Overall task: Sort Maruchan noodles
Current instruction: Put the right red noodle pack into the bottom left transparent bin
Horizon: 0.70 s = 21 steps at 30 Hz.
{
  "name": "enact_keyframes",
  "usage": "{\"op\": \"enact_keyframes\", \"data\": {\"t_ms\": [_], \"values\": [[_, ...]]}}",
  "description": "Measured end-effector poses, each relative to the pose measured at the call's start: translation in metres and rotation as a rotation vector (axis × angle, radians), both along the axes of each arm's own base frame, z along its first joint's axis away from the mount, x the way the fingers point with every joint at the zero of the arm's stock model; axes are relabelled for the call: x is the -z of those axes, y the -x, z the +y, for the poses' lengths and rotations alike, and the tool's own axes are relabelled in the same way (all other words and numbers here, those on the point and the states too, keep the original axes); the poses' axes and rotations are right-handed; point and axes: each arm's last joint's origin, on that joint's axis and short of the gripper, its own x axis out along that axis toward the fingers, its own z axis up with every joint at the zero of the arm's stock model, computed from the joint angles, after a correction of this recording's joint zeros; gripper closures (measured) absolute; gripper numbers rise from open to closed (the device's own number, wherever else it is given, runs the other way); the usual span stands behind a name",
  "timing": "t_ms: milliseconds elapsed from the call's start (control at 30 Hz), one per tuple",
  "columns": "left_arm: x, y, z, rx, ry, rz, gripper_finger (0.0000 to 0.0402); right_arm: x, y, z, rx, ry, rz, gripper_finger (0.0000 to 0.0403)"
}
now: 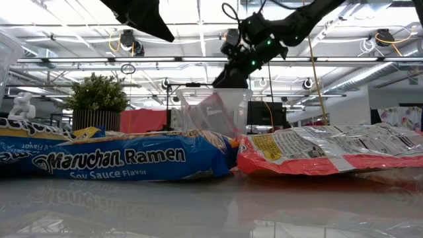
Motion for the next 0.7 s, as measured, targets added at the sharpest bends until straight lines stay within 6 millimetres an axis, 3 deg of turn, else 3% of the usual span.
{"op": "enact_keyframes", "data": {"t_ms": [333, 700], "values": [[0.0, 0.001, -0.005, 0.025, -0.009, 0.008, 0.0121, -0.04, 0.026, 0.045, 0.037, -0.231, -0.001, 0.0207], [0.0, 0.003, -0.016, 0.063, -0.003, -0.002, 0.0121, -0.074, 0.084, 0.124, 0.089, -0.575, 0.168, 0.0207]]}}
